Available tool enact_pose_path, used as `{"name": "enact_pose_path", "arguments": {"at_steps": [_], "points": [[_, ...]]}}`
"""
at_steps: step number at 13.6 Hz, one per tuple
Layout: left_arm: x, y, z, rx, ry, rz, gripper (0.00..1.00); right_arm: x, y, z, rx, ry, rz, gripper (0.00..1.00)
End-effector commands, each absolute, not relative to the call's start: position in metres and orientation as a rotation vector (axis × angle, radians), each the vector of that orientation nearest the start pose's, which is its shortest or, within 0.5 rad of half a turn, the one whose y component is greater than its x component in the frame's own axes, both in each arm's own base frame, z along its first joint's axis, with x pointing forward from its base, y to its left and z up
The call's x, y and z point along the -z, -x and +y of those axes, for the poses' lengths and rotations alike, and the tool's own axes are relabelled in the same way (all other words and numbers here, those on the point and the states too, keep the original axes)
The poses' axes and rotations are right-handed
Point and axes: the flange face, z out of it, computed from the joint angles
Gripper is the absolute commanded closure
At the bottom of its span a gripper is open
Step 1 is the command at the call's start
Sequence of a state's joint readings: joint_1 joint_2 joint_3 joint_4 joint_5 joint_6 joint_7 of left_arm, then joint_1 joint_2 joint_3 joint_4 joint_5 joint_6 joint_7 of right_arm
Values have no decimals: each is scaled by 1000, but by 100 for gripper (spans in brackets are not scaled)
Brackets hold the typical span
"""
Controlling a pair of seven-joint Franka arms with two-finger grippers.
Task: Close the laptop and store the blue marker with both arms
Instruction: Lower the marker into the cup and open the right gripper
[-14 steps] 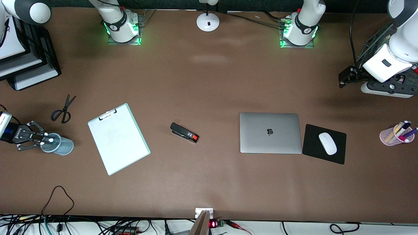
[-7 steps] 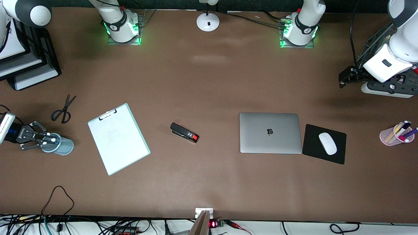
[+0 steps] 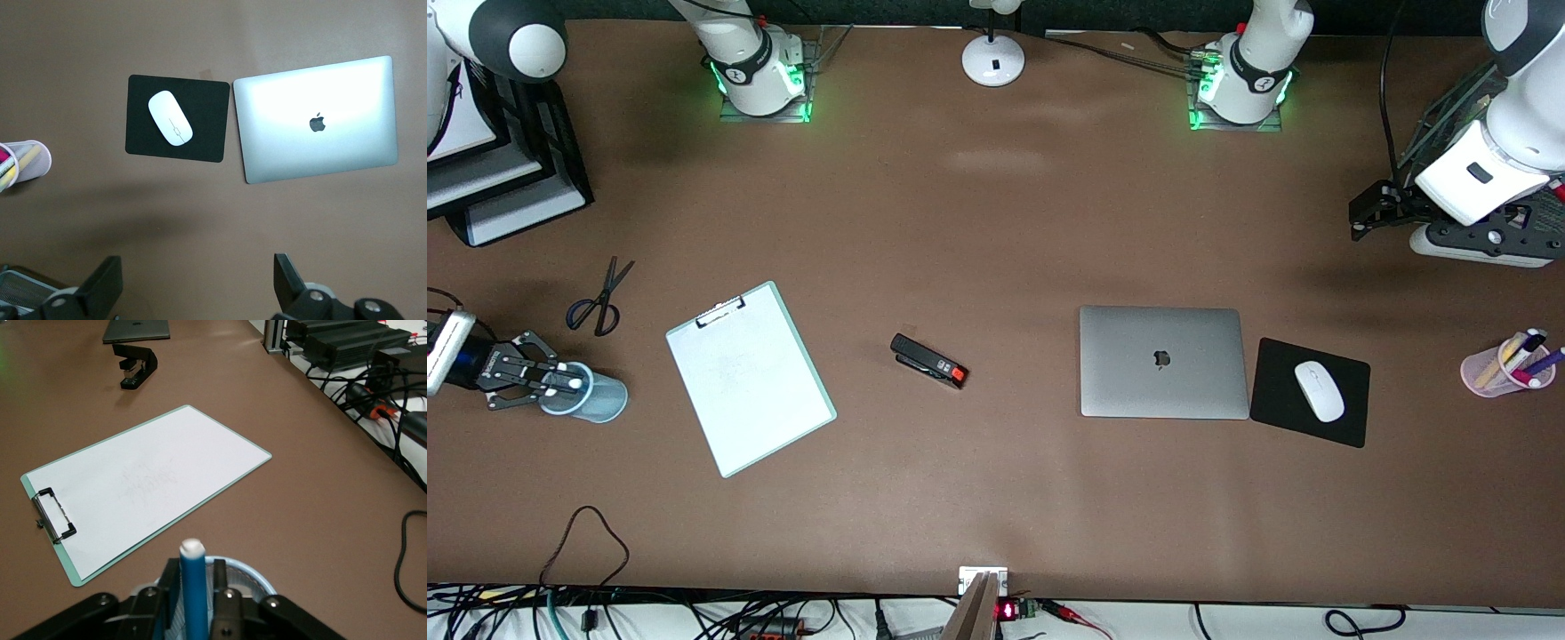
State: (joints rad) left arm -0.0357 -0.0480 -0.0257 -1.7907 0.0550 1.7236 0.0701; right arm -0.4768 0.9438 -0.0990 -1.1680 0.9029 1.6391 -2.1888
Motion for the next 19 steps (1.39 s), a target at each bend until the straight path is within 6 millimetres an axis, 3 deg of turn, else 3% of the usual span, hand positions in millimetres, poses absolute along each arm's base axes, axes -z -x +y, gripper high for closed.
{"name": "enact_pose_path", "arguments": {"at_steps": [1,3,6,8,11,12,13,14,17,19], "points": [[-565,-548,-26,-39,3096,239,0,-252,-663,-321,885,1956,-1423,0],[-565,-548,-26,-37,3096,239,0,-274,-662,-322,863,1966,-1430,0],[-565,-548,-26,-39,3095,241,0,-327,-652,-318,707,2023,-1368,0],[-565,-548,-26,-39,3095,241,0,-385,-642,-311,580,2103,-1319,0],[-564,-547,-26,-54,3095,241,0,-449,-635,-289,463,2202,-1286,0],[-564,-547,-26,-54,3095,241,0,-468,-633,-278,427,2226,-1270,0],[-564,-547,-26,-54,3095,241,0,-497,-633,-252,357,2282,-1245,0],[-564,-547,-26,-54,3095,241,0,-514,-634,-235,324,2322,-1233,0],[-564,-547,-26,-54,3095,241,0,-544,-642,-174,208,2409,-1232,0],[-564,-547,-26,-54,3095,241,0,-559,-648,-119,119,2478,-1215,0]]}}
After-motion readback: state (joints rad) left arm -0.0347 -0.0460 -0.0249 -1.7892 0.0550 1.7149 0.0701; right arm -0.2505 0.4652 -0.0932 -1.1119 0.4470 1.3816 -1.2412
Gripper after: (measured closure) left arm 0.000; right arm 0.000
